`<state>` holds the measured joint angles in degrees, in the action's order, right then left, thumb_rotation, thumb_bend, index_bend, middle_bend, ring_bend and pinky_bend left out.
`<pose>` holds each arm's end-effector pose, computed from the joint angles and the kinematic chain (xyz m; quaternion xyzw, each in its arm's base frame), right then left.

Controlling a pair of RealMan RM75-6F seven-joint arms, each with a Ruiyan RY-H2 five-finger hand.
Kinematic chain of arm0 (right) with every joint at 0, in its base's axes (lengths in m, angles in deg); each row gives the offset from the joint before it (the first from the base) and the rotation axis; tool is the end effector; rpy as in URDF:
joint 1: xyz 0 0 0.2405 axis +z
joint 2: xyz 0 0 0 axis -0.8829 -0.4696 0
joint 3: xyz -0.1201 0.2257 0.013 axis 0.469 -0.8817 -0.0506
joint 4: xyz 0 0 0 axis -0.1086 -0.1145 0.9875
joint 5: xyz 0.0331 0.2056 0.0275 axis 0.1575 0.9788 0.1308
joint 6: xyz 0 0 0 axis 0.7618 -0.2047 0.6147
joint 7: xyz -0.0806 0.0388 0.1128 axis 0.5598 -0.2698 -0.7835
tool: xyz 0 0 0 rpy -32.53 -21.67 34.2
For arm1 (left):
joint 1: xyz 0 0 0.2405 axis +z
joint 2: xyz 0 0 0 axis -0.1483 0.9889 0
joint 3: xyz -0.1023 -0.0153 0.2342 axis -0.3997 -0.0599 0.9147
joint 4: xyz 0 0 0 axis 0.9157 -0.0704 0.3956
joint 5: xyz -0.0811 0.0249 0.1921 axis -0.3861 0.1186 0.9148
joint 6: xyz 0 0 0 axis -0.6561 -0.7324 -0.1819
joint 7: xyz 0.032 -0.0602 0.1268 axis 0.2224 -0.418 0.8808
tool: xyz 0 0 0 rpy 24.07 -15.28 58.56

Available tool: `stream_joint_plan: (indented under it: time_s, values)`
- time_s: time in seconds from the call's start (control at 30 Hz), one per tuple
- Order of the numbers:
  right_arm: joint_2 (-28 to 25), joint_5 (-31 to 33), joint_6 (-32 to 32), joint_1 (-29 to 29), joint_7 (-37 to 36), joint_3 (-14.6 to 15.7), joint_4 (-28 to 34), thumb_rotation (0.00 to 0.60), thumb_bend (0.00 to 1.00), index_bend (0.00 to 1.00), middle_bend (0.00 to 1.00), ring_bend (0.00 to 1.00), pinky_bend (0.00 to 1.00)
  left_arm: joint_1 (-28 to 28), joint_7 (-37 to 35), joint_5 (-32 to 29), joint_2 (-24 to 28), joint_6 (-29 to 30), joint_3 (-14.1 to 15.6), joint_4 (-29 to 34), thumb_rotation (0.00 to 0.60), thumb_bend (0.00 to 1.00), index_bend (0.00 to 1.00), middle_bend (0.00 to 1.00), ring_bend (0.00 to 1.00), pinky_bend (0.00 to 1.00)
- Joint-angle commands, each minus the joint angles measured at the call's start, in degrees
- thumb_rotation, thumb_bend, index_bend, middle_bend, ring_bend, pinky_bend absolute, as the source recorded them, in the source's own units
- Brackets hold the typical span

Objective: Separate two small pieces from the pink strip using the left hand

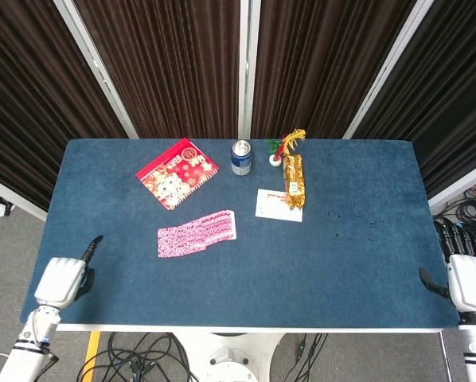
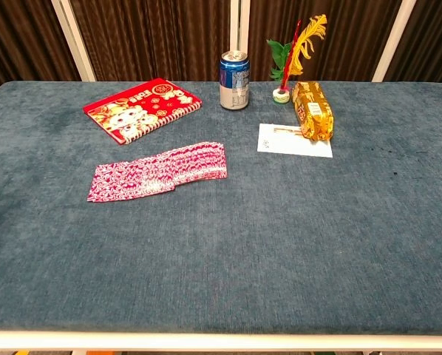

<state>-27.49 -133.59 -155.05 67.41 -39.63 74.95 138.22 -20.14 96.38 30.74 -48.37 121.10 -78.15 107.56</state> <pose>-0.3032 -0.1935 0.1767 0.5585 -0.4188 0.3607 0.6185 -0.2739 0.1958 0.0747 -0.6855 -0.4008 -0.3157 0.5195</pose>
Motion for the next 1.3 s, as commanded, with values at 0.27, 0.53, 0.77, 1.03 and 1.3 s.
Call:
stream_joint_plan:
  time_s: [0.27, 0.53, 0.77, 1.03, 1.3]
  values:
    - [-1.1, 0.7, 0.2, 0.6, 0.1, -1.1, 1.1, 0.600, 0.21, 0.00, 0.00, 0.00, 0.00, -6.7, 8.5, -3.8, -4.5, -11.2, 0.6, 0.4, 0.600, 0.65, 0.05, 0.87, 0.91, 0.88]
    - [-1.0, 1.3, 1.0, 1.1, 0.0, -1.1, 0.9, 0.600, 0.21, 0.00, 0.00, 0.00, 0.00, -11.2, 13.6, -9.3, -8.4, -15.4, -2.0, -1.4, 0.600, 0.65, 0.06, 0.87, 0.90, 0.88]
    - [-0.5, 1.6, 1.5, 1.4, 0.0, -1.1, 0.4, 0.600, 0.21, 0.00, 0.00, 0.00, 0.00, -15.5, 17.2, -14.1, -13.2, -18.2, -4.3, -6.2, 0.600, 0.65, 0.05, 0.87, 0.90, 0.87]
    - [-0.7, 2.2, 1.6, 1.5, 0.0, -1.3, 0.2, 0.600, 0.21, 0.00, 0.00, 0.00, 0.00, -20.2, 19.8, -19.2, -18.0, -22.5, -5.0, -13.0, 0.600, 0.65, 0.05, 0.87, 0.90, 0.86]
    - [-0.4, 2.7, 2.3, 1.8, -0.2, -1.3, -0.3, 0.600, 0.21, 0.00, 0.00, 0.00, 0.00, -22.7, 21.1, -22.6, -19.1, -23.4, -4.8, -15.1, 0.600, 0.65, 0.05, 0.87, 0.90, 0.86]
